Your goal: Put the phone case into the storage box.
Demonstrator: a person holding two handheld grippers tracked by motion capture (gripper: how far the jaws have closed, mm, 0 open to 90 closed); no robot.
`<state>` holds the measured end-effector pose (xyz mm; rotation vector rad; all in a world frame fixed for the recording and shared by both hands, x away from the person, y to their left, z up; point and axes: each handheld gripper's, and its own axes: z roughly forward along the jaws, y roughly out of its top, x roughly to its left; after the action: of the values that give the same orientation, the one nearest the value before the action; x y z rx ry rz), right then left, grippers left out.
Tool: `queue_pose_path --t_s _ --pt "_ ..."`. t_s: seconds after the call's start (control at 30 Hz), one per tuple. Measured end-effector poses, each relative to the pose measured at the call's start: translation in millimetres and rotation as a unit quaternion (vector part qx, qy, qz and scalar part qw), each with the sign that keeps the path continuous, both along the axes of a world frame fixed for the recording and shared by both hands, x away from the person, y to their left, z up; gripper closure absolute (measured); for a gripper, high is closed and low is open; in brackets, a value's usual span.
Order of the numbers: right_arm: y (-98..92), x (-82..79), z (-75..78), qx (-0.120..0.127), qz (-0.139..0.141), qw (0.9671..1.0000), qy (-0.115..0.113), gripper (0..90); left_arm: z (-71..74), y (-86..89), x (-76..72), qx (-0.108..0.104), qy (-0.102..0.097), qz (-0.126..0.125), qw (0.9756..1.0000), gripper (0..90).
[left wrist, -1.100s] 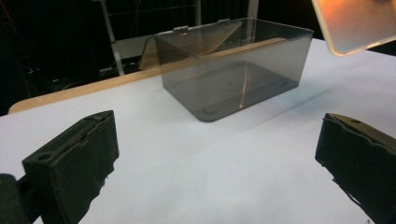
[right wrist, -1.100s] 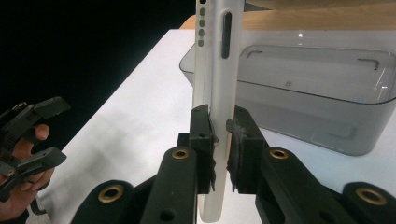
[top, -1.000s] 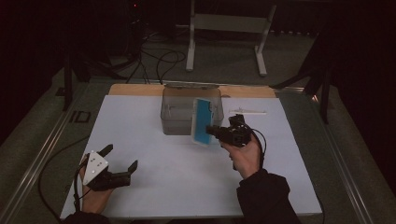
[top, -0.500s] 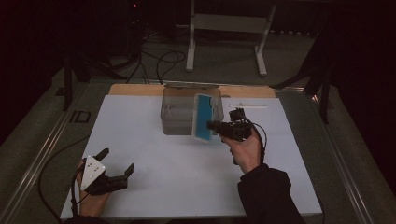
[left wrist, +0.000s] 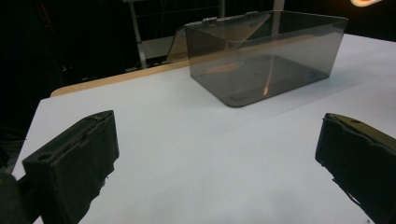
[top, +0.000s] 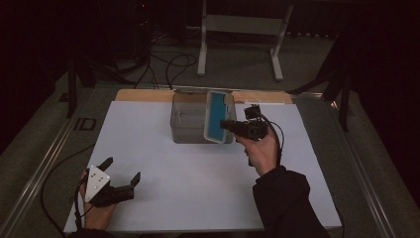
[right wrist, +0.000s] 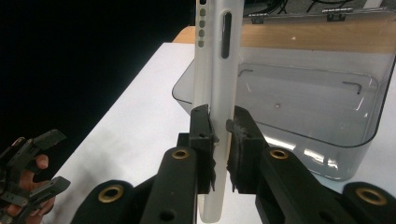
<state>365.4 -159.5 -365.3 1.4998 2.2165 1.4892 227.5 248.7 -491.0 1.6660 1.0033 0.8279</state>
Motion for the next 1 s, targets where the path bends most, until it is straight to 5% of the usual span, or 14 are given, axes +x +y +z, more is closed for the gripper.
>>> queue_pose_path --t_s 1.0 --pt "5.6 32.1 16.6 -0.018 -0.021 0.9996 0.01 81.6 0.3 -0.9 -0.4 0.001 0.001 0.004 1.0 0.3"
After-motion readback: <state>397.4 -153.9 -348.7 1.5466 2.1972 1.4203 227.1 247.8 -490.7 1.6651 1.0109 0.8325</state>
